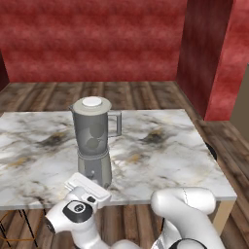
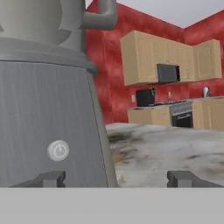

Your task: Grab the lime and lemon from the fridge, place them in the blender, close the lid, and turn on the blender to create a marinade.

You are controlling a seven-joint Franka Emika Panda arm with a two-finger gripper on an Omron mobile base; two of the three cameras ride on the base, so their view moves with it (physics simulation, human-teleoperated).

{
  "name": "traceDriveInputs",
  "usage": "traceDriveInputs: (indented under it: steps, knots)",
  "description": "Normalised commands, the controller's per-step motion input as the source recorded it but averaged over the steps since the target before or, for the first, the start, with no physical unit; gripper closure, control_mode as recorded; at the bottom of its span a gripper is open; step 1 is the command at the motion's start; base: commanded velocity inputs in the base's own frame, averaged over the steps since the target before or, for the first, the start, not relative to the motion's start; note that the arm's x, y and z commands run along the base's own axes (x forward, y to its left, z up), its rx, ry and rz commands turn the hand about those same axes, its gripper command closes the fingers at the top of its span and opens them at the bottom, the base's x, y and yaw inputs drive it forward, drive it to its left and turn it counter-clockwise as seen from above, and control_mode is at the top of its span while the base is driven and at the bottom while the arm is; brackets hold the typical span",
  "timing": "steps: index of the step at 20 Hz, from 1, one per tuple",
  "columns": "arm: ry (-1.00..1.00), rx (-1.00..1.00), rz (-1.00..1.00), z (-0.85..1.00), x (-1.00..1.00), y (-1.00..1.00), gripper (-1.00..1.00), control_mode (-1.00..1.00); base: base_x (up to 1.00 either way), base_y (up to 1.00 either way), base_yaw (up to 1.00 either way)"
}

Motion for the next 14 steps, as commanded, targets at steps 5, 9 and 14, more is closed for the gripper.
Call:
traceDriveInputs:
  steps: [5,9,14]
  knots:
    - [0.0,0.0,0.0,-0.12,0.23,0.12,-1.0,-1.0,0.0,0.0,0.0]
    - [0.0,0.0,0.0,-0.04,0.25,0.01,-1.0,-1.0,0.0,0.0,0.0]
    - [-0.01,0.0,0.0,-0.05,0.01,0.0,-1.0,-1.0,0.0,0.0,0.0]
